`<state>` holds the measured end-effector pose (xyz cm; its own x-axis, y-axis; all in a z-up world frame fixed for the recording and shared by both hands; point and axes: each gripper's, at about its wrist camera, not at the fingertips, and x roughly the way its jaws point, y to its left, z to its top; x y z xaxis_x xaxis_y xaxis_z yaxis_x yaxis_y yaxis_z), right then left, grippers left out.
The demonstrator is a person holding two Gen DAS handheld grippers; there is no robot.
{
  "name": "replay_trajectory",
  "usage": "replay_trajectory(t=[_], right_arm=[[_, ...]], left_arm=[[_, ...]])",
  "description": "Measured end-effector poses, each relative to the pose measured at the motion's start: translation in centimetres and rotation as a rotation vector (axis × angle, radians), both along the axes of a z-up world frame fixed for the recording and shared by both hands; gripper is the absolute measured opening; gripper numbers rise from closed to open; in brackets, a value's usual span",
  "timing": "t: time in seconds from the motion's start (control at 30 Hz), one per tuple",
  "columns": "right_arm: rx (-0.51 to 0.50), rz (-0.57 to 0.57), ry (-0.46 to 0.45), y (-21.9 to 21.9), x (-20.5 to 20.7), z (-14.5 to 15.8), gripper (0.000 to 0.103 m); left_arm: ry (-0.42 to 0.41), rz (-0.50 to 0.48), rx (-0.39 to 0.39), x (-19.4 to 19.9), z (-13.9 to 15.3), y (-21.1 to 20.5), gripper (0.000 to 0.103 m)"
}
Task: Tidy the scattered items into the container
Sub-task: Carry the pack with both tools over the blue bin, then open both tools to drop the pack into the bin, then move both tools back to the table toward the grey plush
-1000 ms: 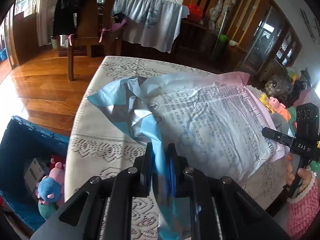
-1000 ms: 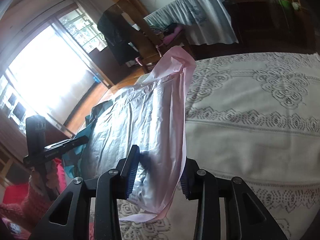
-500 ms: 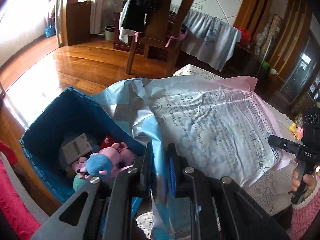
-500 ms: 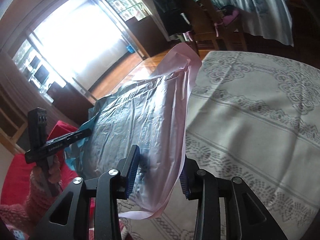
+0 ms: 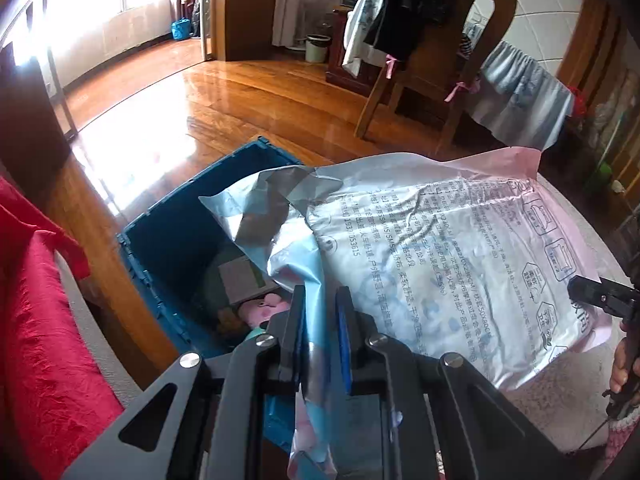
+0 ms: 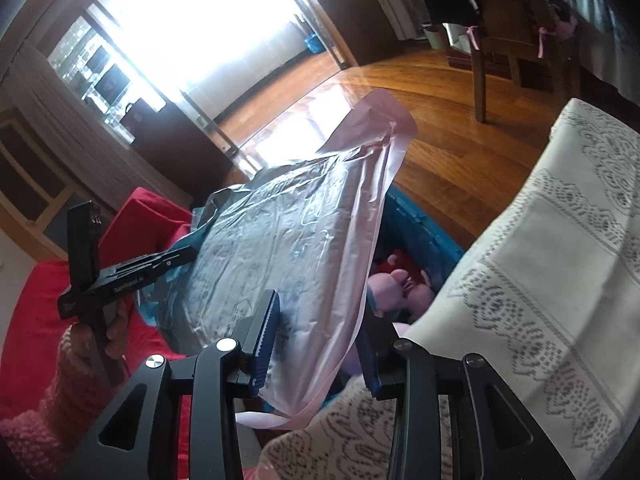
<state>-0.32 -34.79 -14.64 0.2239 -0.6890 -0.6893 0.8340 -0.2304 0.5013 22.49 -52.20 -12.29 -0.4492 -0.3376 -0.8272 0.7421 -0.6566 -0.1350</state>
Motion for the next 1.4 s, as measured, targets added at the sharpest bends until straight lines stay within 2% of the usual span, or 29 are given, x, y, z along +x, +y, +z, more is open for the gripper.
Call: replay_trajectory(t=[0.13,0.2,0.23,0.27,0.33,0.37,0.6,1.0,1.13,1.27,1.33,1.4], right_arm=[[0.037,0.001,-0.009,-4.7,0.9,-2.0,0.039],[0.083,-0.029,-0.013,-6.3,1.0,-3.4,0.060],[0.119,-0.045,-0.005,-6.9,1.1,-4.2,0.089],[0.145,-0.049,0.006,-7.3,1.3,-4.7,0.102],[0.175,-0.031,0.028,-7.8,2.0,-5.5,0.102],[0.187,-0.026,0.037,-8.0,2.4,-5.6,0.102],[0.254,-0.022,0.063,-8.3,3.8,-6.6,0.102],[0.267,-0.045,0.014,-6.9,3.9,-6.1,0.103],[0.245,-0.066,-0.007,-4.7,3.0,-5.4,0.103],[0.181,-0.130,-0.035,-0.4,0.8,-3.7,0.103],[0.161,-0.192,-0.019,3.0,-0.8,-2.3,0.103],[0.114,-0.249,0.003,6.5,-2.2,-0.5,0.103]], left_arm=[[-0.050,0.067,-0.002,0.8,-2.0,-3.8,0.014],[-0.076,0.100,-0.003,1.3,-3.0,-5.7,0.021],[-0.094,0.122,0.017,1.2,-3.7,-6.6,0.033],[-0.114,0.139,0.032,1.0,-4.5,-7.0,0.041],[-0.142,0.130,0.041,0.6,-5.7,-6.8,0.069],[-0.156,0.117,0.044,0.2,-6.2,-6.5,0.073],[-0.205,0.078,0.074,-1.0,-8.2,-4.9,0.073],[-0.240,0.077,0.084,-1.2,-7.7,-4.1,0.073],[-0.260,0.046,0.072,-2.1,-6.6,-2.6,0.073],[-0.245,-0.070,0.009,-4.8,-4.0,1.3,0.073],[-0.233,-0.144,-0.031,-6.8,-2.6,3.9,0.073],[-0.198,-0.229,-0.036,-9.2,-1.0,6.7,0.073]])
